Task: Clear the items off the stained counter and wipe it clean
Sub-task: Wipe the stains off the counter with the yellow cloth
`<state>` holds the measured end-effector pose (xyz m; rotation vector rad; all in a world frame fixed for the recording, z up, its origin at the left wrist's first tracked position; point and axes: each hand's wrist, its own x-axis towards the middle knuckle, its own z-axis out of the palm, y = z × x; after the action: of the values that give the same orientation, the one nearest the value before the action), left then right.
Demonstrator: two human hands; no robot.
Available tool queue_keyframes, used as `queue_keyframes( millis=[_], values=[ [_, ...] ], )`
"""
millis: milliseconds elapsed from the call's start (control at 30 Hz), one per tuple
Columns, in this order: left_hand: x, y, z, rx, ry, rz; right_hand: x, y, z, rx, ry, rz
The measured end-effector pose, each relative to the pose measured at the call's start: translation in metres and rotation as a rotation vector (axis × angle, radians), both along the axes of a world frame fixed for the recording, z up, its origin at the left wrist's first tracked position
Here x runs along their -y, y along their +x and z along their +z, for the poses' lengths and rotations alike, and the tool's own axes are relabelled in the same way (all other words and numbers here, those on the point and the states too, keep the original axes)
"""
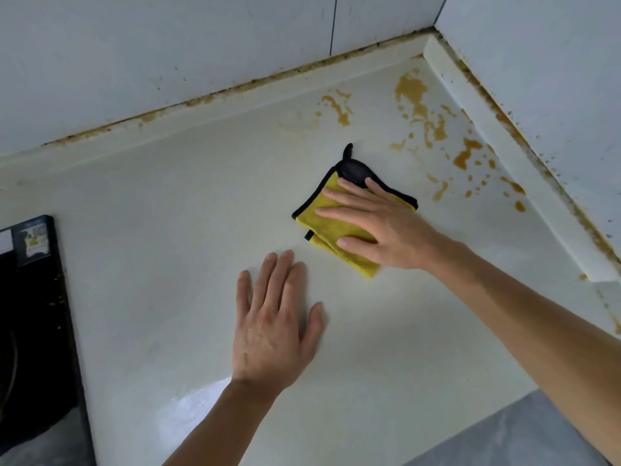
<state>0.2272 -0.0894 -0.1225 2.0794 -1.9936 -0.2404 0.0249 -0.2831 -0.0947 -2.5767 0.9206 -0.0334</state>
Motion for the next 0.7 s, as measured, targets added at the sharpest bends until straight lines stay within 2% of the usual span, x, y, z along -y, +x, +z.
queue_keyframes(
  millis=[200, 267, 333, 433, 533, 600, 700],
  values=[
    [0.001, 0.0, 0.001, -0.002, -0.005, -0.002, -0.015, -0.001, 0.01, 0.086, 0.1, -0.056],
    [0.001, 0.0, 0.001, -0.002, -0.008, -0.001, -0.029, 0.007, 0.011, 0.163, -0.003, -0.168],
    [0.001, -0.001, 0.002, -0.001, -0.009, -0.002, -0.042, 0.028, 0.011, 0.223, -0.165, -0.384],
    [0.0, -0.001, 0.004, 0.008, 0.0, -0.002, -0.046, 0.068, 0.015, -0.004, -0.169, -0.653],
    [0.001, -0.001, 0.006, 0.012, 0.003, -0.003, -0.039, 0.093, 0.02, -0.197, -0.129, -0.67],
    [0.001, -0.002, 0.008, 0.004, 0.008, 0.0, -0.032, 0.094, 0.025, -0.22, -0.078, -0.649],
    [0.0, -0.002, 0.008, 0.001, 0.005, 0.001, -0.026, 0.08, 0.031, -0.125, -0.047, -0.64]
  ],
)
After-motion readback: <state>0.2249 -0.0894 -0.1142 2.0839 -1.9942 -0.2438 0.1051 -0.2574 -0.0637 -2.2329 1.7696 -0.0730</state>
